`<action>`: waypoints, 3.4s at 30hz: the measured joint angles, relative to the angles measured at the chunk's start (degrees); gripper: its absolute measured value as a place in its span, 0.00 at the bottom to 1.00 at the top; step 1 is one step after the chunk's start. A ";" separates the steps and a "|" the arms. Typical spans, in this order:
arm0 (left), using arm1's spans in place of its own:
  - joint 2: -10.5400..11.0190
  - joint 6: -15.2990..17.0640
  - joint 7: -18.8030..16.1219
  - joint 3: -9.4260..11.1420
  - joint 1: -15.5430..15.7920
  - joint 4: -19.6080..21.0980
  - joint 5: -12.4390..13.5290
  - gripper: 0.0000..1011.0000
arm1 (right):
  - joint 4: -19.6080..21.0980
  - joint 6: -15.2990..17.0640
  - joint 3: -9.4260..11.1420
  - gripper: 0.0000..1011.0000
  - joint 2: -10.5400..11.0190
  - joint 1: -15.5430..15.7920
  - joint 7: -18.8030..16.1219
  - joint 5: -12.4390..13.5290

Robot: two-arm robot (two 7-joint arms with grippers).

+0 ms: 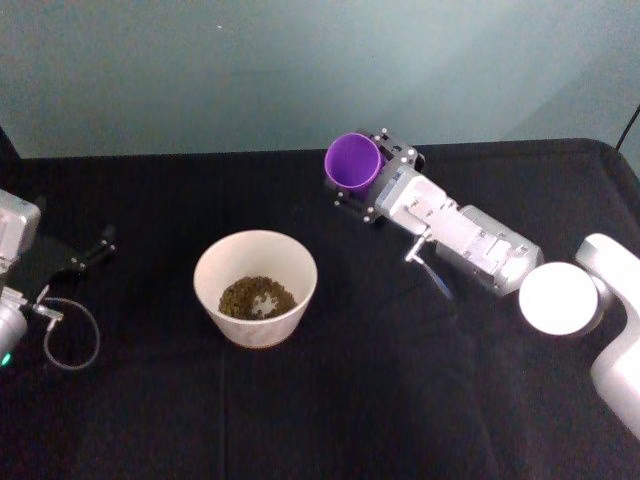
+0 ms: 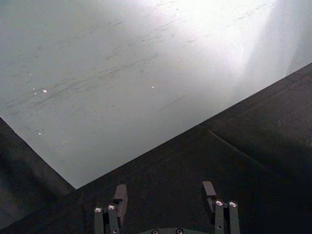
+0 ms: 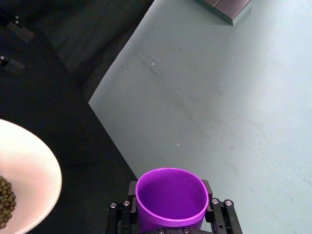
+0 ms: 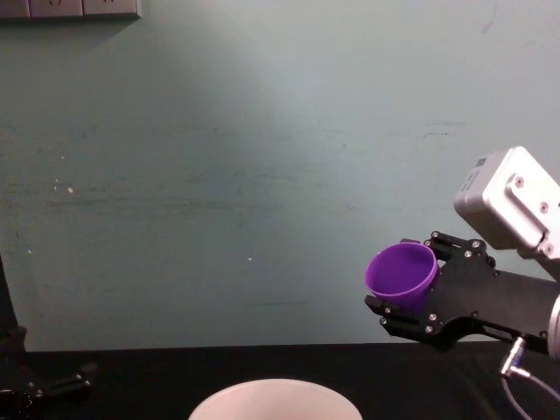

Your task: Pick up the cup and pour the mung beans from the cup into the bowl.

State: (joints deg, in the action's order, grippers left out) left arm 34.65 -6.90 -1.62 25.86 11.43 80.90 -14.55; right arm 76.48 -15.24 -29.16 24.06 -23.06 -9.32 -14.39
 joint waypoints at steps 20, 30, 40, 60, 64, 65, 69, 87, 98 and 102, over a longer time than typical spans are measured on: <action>0.00 0.00 0.00 0.00 0.00 0.00 0.00 0.99 | -0.06 -0.18 -0.18 0.74 0.09 -0.07 -0.14 0.02; 0.00 0.00 0.00 0.00 0.00 0.00 0.00 0.99 | -1.46 -1.76 5.77 0.74 -1.84 0.98 -12.43 19.18; 0.00 0.00 0.00 0.00 0.00 0.00 0.00 0.99 | -10.15 -3.51 10.97 0.74 -3.90 0.67 -25.42 36.42; 0.00 0.00 0.00 0.00 0.00 0.00 0.00 0.99 | -21.04 -6.36 10.12 0.74 -9.04 -1.37 -25.31 37.24; 0.00 0.00 0.00 0.00 0.00 0.00 0.00 0.99 | -19.69 -5.77 9.83 0.74 -8.79 -0.37 -22.82 34.68; 0.00 0.00 0.00 0.00 0.00 -0.01 0.00 0.99 | -19.56 -5.77 9.83 0.74 -8.75 -0.26 -22.63 34.39; 0.00 0.00 0.00 0.00 0.00 0.00 0.00 0.99 | -19.48 -5.66 9.92 0.74 -8.83 0.08 -22.31 33.78; 0.00 0.00 0.00 0.00 0.00 0.00 0.00 0.99 | -21.38 -4.24 9.75 0.74 -9.98 -0.25 -22.86 32.80; 0.00 0.00 0.00 0.00 0.00 -0.01 0.00 0.99 | -21.75 -4.23 9.26 0.74 -10.04 -0.23 -23.52 32.18; 0.00 0.00 0.00 0.00 0.00 0.00 0.00 0.99 | -22.11 -4.36 9.20 0.74 -10.05 -0.28 -24.14 32.41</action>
State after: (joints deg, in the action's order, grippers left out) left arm 34.65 -6.90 -1.62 25.86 11.43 80.90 -14.55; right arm 54.37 -19.59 -19.96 14.01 -23.34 -33.46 18.02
